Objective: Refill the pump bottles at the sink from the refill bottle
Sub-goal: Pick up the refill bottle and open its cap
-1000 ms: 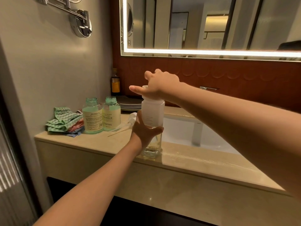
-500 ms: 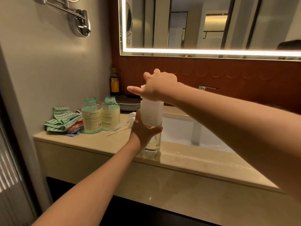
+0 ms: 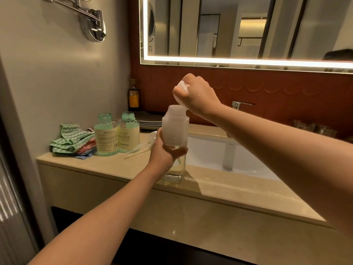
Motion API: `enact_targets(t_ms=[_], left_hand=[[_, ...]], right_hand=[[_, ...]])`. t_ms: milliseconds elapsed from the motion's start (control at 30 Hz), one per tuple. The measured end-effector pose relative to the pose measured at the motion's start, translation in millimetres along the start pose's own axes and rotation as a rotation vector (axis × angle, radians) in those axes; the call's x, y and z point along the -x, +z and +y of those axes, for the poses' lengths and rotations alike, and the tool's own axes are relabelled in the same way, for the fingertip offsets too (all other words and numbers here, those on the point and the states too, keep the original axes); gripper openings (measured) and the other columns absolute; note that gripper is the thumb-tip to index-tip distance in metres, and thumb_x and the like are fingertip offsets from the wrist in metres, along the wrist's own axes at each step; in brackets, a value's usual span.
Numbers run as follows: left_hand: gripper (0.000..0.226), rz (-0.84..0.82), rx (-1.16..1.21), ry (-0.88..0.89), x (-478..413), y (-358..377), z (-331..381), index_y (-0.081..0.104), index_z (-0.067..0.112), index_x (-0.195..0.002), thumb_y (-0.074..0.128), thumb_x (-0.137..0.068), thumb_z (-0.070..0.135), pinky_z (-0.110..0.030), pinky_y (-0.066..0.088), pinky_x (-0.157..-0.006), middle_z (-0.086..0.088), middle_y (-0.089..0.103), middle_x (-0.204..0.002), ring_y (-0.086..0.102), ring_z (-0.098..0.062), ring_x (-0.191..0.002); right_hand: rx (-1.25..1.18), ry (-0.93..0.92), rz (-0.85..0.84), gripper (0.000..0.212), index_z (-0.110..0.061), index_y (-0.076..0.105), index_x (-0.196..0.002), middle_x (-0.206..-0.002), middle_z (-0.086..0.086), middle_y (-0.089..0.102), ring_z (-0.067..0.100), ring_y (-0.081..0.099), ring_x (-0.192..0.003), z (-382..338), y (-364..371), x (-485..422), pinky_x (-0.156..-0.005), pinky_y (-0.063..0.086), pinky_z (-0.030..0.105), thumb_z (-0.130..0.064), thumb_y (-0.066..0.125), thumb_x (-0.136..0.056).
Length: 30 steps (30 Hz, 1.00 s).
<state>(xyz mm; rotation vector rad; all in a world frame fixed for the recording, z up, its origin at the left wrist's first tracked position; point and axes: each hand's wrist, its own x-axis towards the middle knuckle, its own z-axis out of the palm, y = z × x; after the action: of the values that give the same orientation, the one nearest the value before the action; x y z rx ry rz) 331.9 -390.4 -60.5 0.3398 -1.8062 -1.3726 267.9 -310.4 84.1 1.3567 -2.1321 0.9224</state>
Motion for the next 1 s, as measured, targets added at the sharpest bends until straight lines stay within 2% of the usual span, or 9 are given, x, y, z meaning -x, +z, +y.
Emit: enact_targets(t_ms=[133,233,300,367,467,667,800,867,1000], left_hand=[[0.082,0.079,-0.099,-0.011,-3,-17,0,0.031,0.021,-0.135,0.08,-0.068,0.014,-0.021,0.042,-0.073,0.004,0.048,-0.113,0.049,-0.014,-0.102],[0.084,0.134,-0.14,-0.03,-8,-29,-2,0.032,0.019,-0.135,0.081,-0.067,0.014,-0.029,0.047,-0.082,-0.001,0.05,-0.117,0.051,-0.018,-0.104],[0.084,0.17,-0.164,-0.039,-12,-36,-3,0.032,0.019,-0.134,0.082,-0.066,0.016,-0.034,0.047,-0.087,-0.003,0.052,-0.12,0.052,-0.02,-0.106],[0.086,0.202,-0.198,-0.054,-17,-40,-4,0.031,0.019,-0.134,0.083,-0.065,0.018,-0.032,0.045,-0.086,-0.004,0.052,-0.123,0.051,-0.02,-0.106],[0.091,0.231,-0.24,-0.066,-21,-43,-4,0.029,0.017,-0.138,0.084,-0.065,0.021,-0.03,0.041,-0.086,-0.005,0.051,-0.127,0.049,-0.021,-0.112],[0.09,0.228,-0.274,-0.096,-16,-42,-5,0.027,0.016,-0.14,0.081,-0.069,0.026,-0.03,0.04,-0.088,-0.006,0.046,-0.135,0.045,-0.025,-0.123],[0.094,0.245,-0.225,-0.091,-1,-40,-2,0.018,0.021,-0.144,0.078,-0.072,0.027,-0.031,0.036,-0.089,-0.007,0.039,-0.143,0.04,-0.026,-0.129],[0.087,0.328,-0.237,-0.06,8,-38,1,0.018,0.022,-0.144,0.073,-0.077,0.031,-0.03,0.034,-0.088,-0.008,0.038,-0.143,0.04,-0.026,-0.128],[0.053,0.61,-0.334,0.056,19,-30,10,0.033,0.021,-0.134,0.057,-0.089,0.035,-0.032,0.04,-0.077,-0.007,0.047,-0.128,0.048,-0.023,-0.111]], right_hand=[[0.055,0.098,0.026,0.046,-0.013,0.043,-0.125,-0.119,0.009,0.046,0.018,0.046,-0.094,26,1,16,-0.072,0.039,0.025,-0.041,0.053,-0.089],[0.082,0.137,-0.141,0.042,-0.012,0.046,-0.122,-0.113,0.005,0.044,0.017,0.044,-0.09,41,12,41,-0.072,0.035,0.026,-0.036,0.057,-0.089],[0.067,0.142,-0.262,0.039,-0.012,0.05,-0.119,-0.113,0.002,0.047,0.016,0.045,-0.092,46,25,58,-0.075,0.04,0.027,-0.034,0.059,-0.089],[0.076,0.119,-0.369,0.04,-0.012,0.052,-0.12,-0.12,0.006,0.052,0.018,0.049,-0.101,49,40,73,-0.083,0.044,0.029,-0.034,0.06,-0.088],[0.079,0.073,-0.493,0.049,-0.016,0.048,-0.129,-0.132,0.006,0.049,0.02,0.049,-0.114,49,60,89,-0.091,0.044,0.03,-0.034,0.062,-0.086],[0.08,0.033,-0.563,0.053,-0.019,0.044,-0.133,-0.136,0.005,0.045,0.02,0.049,-0.117,47,81,106,-0.093,0.044,0.028,-0.032,0.063,-0.086],[0.06,0.044,-0.595,0.059,-0.02,0.038,-0.139,-0.142,0.006,0.042,0.021,0.046,-0.123,49,81,110,-0.096,0.042,0.03,-0.042,0.059,-0.088],[0.072,0.06,-0.589,0.063,-0.02,0.035,-0.141,-0.145,0.006,0.039,0.022,0.044,-0.126,49,75,109,-0.099,0.041,0.034,-0.049,0.055,-0.088],[0.124,0.109,-0.539,0.06,-0.02,0.037,-0.14,-0.146,0.005,0.039,0.023,0.044,-0.126,57,52,104,-0.1,0.042,0.037,-0.048,0.052,-0.089]])
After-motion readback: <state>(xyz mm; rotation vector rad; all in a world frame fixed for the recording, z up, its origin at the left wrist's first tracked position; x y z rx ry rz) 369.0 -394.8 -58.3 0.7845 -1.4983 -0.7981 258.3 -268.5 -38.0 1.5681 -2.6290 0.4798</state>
